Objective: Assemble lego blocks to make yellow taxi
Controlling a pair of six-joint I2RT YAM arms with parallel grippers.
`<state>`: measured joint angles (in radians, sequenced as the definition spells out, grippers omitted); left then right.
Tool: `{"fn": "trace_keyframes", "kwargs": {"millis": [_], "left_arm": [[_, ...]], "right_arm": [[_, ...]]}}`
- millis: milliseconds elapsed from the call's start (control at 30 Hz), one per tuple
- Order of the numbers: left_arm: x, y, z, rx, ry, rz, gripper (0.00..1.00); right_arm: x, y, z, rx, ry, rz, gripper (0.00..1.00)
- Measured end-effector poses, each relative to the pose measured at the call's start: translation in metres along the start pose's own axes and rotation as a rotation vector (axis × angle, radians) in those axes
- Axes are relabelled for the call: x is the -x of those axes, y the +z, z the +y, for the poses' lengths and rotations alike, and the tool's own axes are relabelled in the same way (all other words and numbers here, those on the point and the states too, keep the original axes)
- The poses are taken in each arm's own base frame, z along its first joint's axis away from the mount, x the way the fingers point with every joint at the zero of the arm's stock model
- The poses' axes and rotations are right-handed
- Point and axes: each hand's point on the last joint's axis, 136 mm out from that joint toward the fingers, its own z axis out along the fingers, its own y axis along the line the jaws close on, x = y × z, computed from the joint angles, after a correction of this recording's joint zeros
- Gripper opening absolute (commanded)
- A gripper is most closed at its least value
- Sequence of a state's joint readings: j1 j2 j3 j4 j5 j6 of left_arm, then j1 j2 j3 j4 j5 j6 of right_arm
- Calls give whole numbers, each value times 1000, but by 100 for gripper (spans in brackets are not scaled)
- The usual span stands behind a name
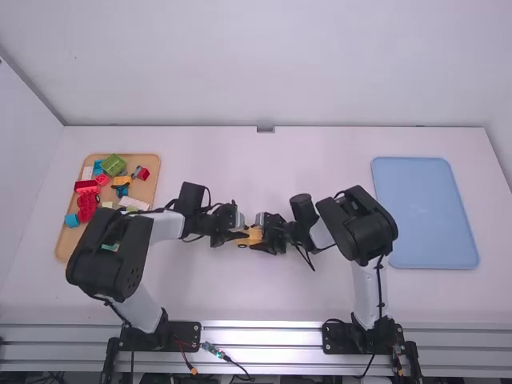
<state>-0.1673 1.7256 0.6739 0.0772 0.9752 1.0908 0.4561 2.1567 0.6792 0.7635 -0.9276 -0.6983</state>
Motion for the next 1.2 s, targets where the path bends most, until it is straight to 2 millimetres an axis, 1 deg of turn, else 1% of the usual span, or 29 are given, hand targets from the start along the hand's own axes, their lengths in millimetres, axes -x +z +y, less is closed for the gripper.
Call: {"fn": "trace_keyframes", "kwargs": {"millis": [33,67,267,500,633,1200], "left_arm": [[1,0,0,1,1,0,7],[2,-1,0,3,1,-1,2],[1,-1,0,3,1,11,2],[-7,2,7,30,-10,34,2],[-15,6,4,16,-45,41,2],[-19,9,-1,-21,-83,45,2]], "right_arm": [[0,0,0,1,0,0,25],[0,0,0,4,4,1,24],[1,2,-2,15,11,6,24],[1,0,-3,-11,-7,-1,23],[1,-1,-2,-20,-6,-5,22],[1,-1,-1,-17,0,-7,23]]}}
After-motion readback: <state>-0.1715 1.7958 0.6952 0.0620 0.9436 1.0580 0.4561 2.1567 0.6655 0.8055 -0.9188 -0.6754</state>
